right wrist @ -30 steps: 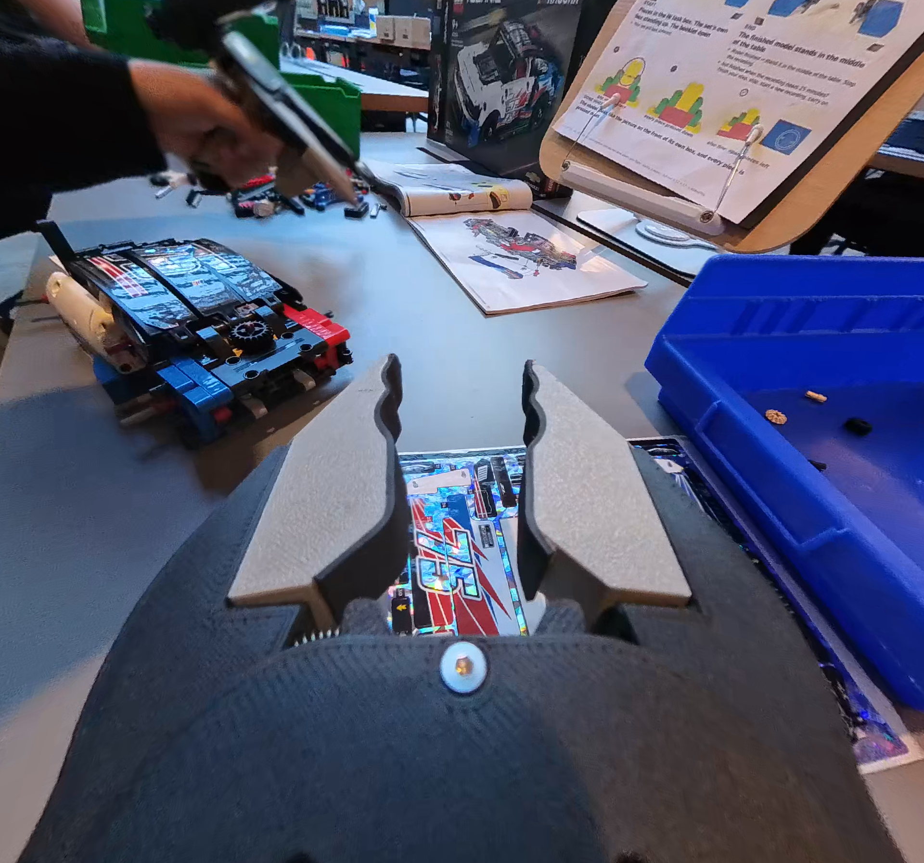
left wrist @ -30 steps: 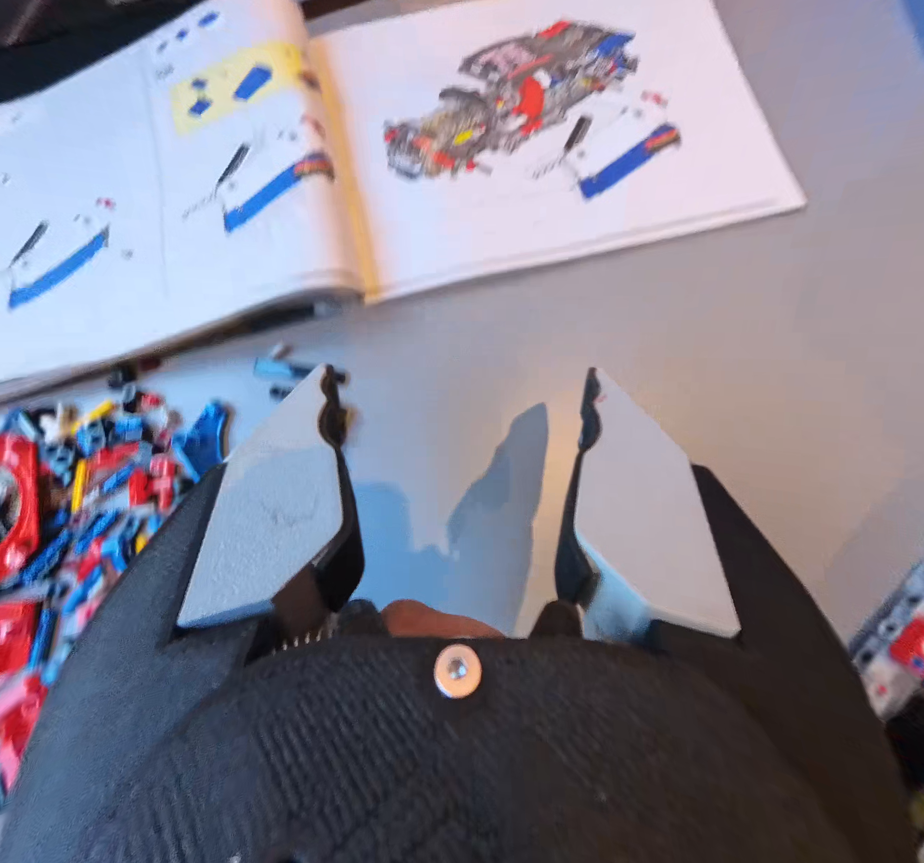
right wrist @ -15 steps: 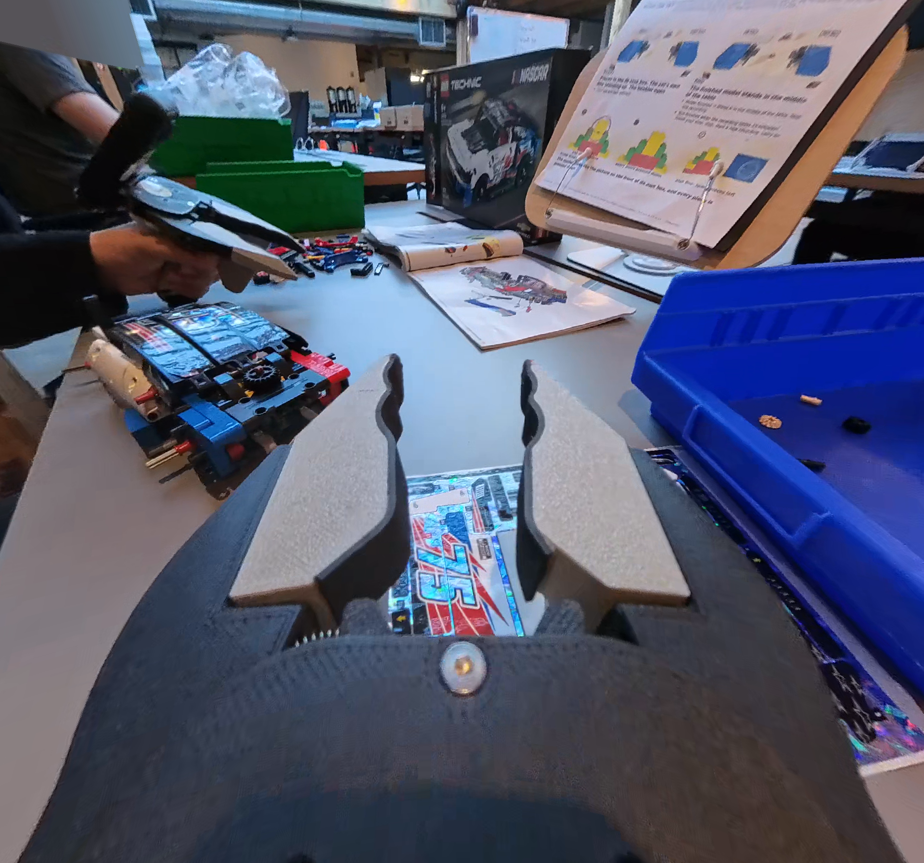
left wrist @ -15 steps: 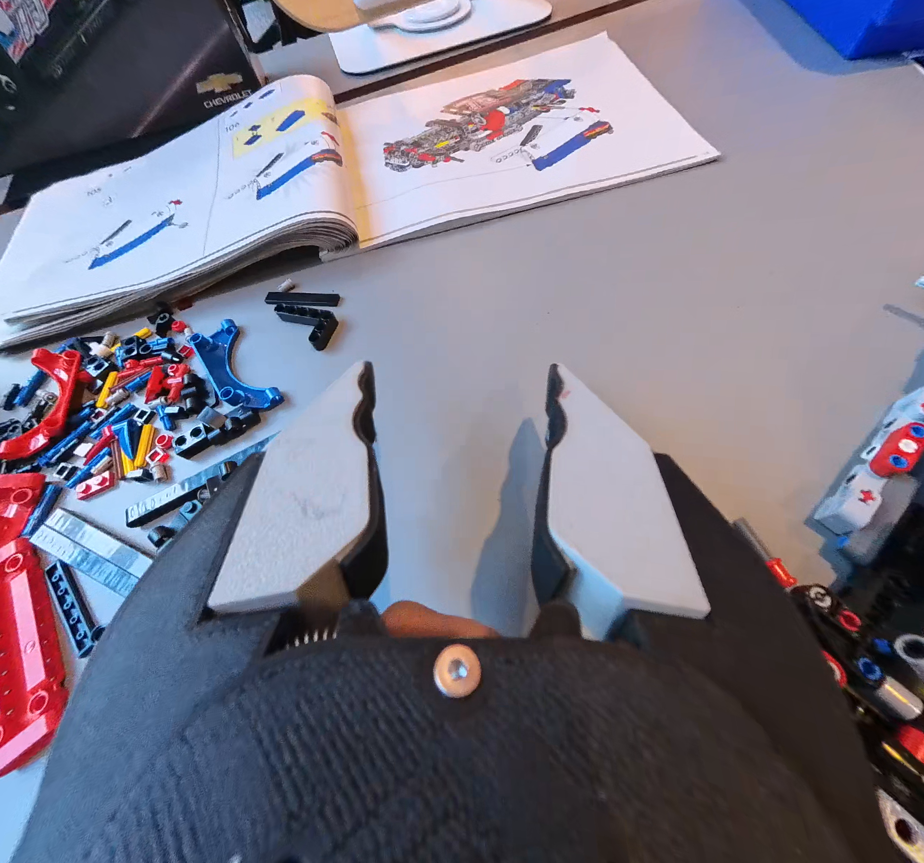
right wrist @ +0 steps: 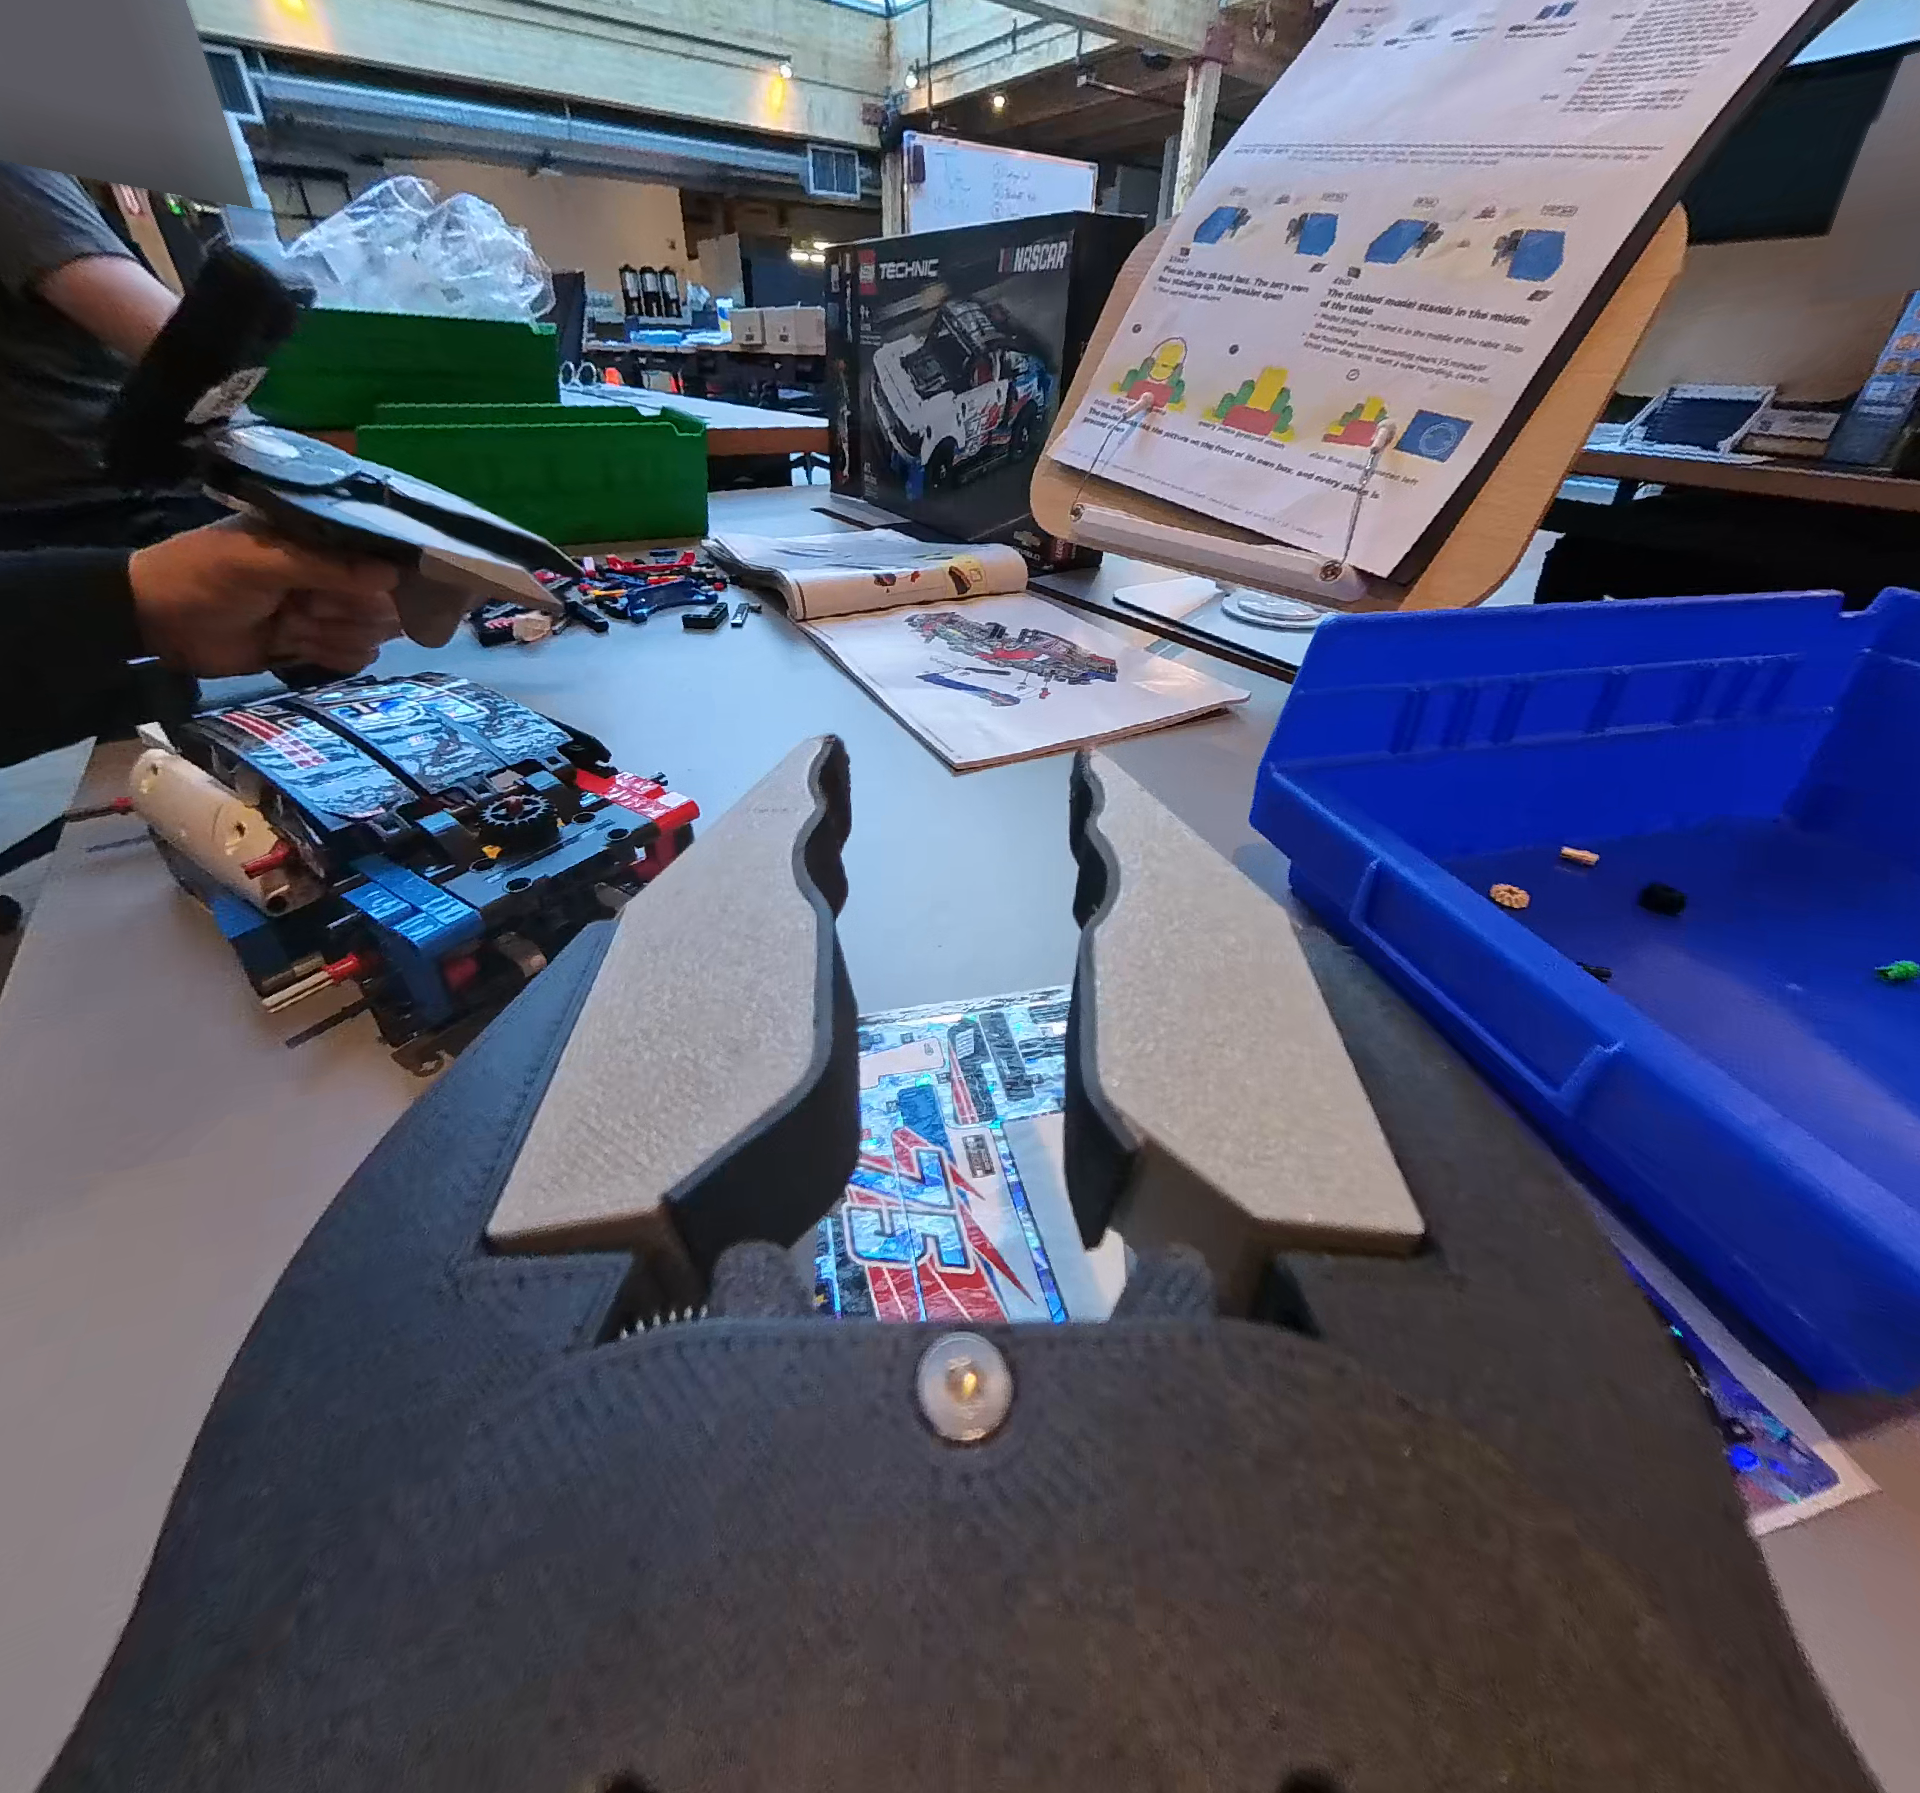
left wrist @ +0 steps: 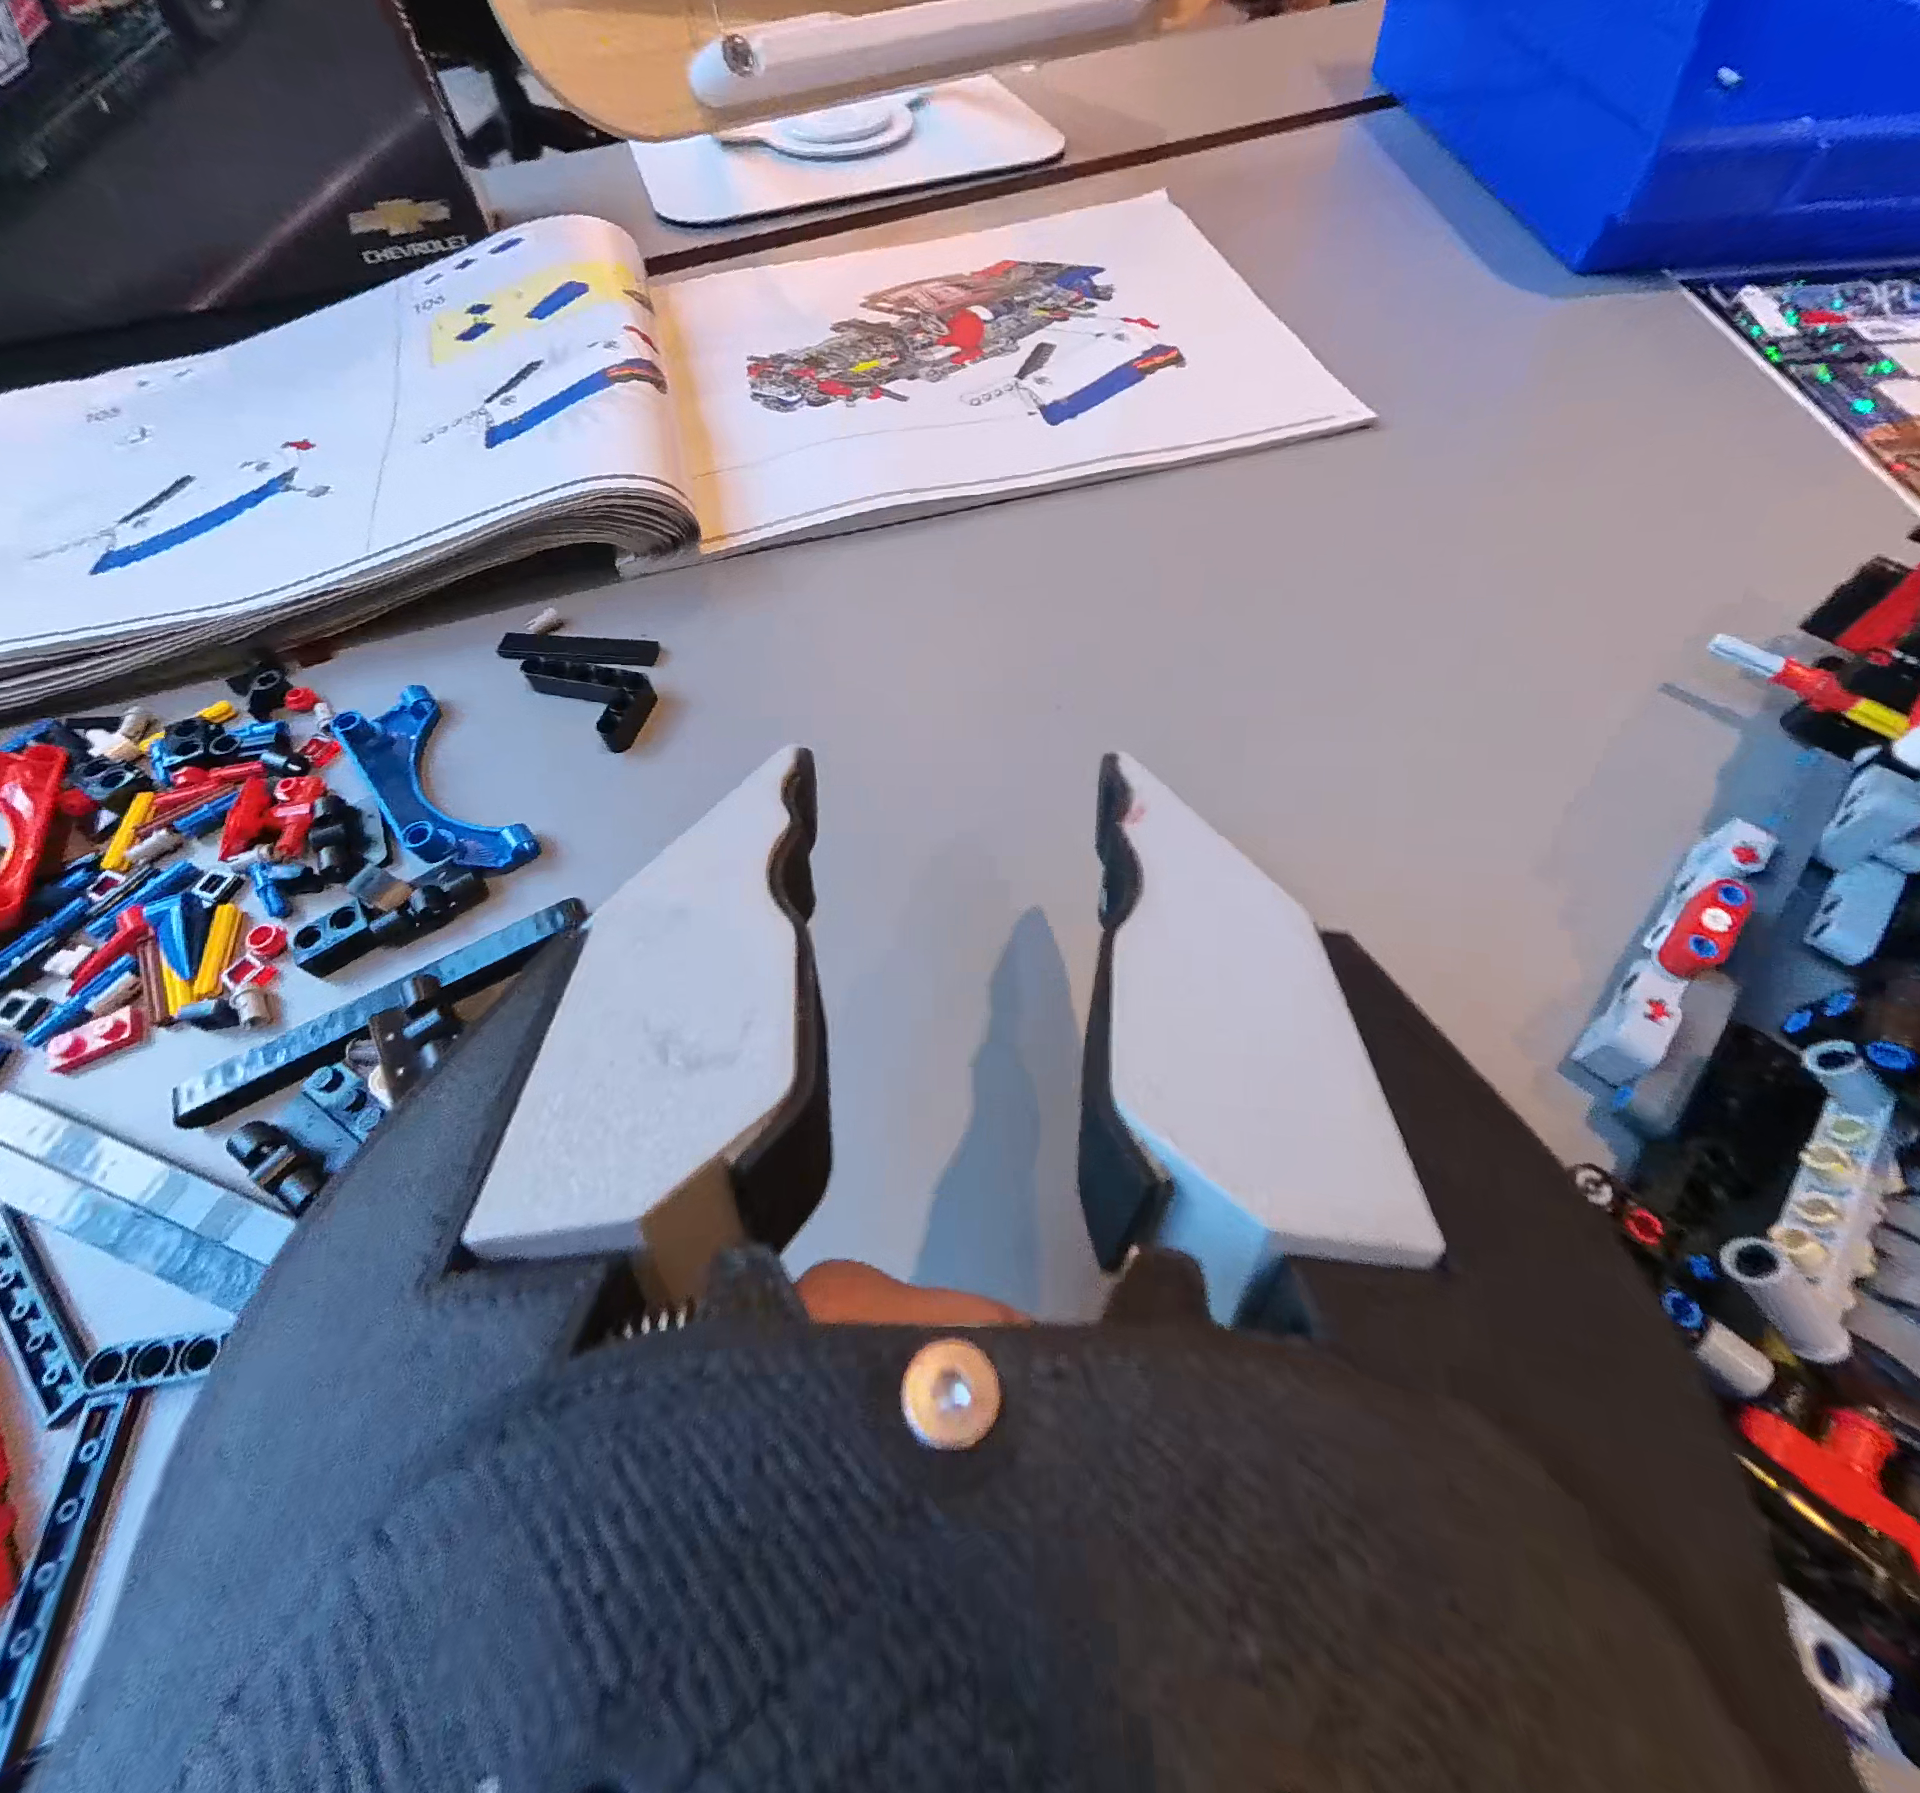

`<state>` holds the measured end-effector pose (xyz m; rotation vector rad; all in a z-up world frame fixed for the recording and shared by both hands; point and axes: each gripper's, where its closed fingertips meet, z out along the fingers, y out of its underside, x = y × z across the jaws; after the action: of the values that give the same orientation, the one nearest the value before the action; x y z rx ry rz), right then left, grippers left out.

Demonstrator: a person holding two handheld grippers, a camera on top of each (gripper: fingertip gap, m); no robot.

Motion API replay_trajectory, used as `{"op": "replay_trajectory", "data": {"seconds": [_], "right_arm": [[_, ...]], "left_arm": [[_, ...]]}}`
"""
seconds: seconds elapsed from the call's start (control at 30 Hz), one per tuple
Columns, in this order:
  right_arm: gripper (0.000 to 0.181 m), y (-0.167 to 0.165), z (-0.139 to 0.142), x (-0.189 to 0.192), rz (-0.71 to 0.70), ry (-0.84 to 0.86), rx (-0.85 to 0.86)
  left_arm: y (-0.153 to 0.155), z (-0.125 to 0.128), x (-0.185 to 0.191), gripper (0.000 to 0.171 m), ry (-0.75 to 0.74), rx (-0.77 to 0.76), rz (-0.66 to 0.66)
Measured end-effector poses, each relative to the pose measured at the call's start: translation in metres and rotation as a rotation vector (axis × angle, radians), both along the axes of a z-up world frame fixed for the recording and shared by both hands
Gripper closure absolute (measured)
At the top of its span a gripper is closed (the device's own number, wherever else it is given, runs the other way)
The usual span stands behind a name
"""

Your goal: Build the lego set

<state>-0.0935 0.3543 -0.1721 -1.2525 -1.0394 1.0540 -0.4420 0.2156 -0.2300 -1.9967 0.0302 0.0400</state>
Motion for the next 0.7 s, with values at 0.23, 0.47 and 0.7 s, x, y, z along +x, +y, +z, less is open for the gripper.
{"op": "replay_trajectory", "data": {"seconds": [0.23, 0.47, 0.7], "right_arm": [[0.144, -0.003, -0.003, -0.003, 0.031, -0.025, -0.008], [0.146, -0.008, -0.010, -0.014, 0.085, -0.088, 0.009], [0.148, -0.003, -0.012, -0.016, 0.103, -0.094, -0.010]], "left_arm": [[0.003, -0.008, 0.016, 0.121, 0.056, -0.050, -0.094], [0.010, 0.019, 0.011, 0.144, 0.050, 0.136, -0.074], [0.020, 0.022, 0.012, 0.147, 0.027, 0.157, -0.114]]}}
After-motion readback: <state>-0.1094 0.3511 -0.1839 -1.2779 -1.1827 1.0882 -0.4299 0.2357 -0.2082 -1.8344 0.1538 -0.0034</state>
